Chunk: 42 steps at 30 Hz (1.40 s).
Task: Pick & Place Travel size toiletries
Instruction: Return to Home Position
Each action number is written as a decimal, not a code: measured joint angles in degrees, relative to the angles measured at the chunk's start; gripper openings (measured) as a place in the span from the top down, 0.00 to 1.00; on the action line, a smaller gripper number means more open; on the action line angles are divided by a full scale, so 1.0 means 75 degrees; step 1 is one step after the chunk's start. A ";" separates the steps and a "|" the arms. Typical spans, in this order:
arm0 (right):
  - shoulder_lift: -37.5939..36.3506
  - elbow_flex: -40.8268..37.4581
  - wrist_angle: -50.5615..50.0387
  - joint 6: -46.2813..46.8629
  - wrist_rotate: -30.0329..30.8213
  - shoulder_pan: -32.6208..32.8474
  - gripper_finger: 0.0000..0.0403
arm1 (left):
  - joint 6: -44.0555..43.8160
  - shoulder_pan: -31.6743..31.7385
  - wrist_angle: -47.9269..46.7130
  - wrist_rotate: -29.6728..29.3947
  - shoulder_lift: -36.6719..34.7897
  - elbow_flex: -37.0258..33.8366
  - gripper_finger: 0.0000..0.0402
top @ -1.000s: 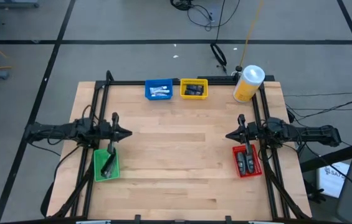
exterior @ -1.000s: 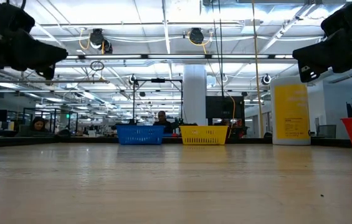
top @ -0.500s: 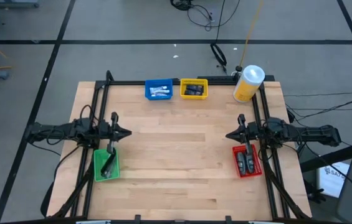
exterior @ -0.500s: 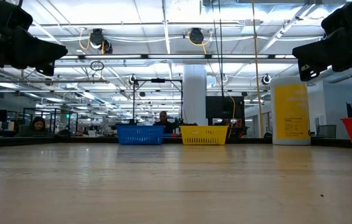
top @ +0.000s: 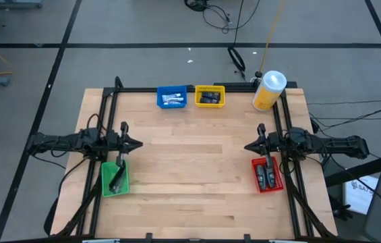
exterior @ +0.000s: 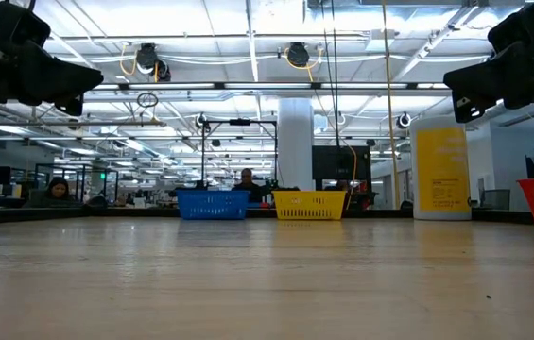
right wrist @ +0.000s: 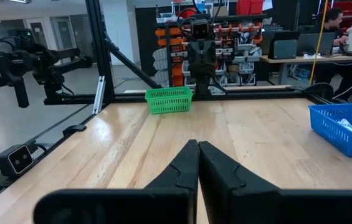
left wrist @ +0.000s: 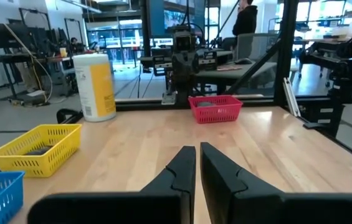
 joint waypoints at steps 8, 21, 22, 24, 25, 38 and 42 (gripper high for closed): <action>0.0003 -0.0001 0.0000 0.0000 0.0000 0.0000 0.99 | 0.0000 0.0000 0.0056 0.0000 0.0000 0.0000 0.94; -0.0568 -0.0201 -0.0405 -0.0350 0.0061 -0.0147 0.99 | 0.0006 0.0000 0.0124 -0.0058 0.0006 0.0006 0.94; -0.0574 -0.0201 -0.0407 -0.0271 0.0052 -0.0189 0.99 | 0.0006 0.0000 0.0122 -0.0062 0.0006 0.0009 0.94; -0.0571 -0.0200 -0.0414 -0.0156 0.0044 -0.0307 0.99 | 0.0005 0.0000 0.0115 -0.0061 0.0009 0.0009 0.94; -0.0571 -0.0198 -0.0417 -0.0075 0.0044 -0.0360 0.99 | 0.0004 0.0000 0.0120 -0.0062 0.0009 0.0009 0.94; -0.0487 -0.0198 -0.0256 -0.0241 0.0015 -0.0597 0.99 | 0.0006 0.0000 0.0119 -0.0062 0.0009 0.0009 0.94; -0.0484 -0.0198 -0.0124 -0.0208 -0.0009 -0.0597 0.99 | 0.0003 0.0000 0.0119 -0.0062 0.0009 0.0009 0.94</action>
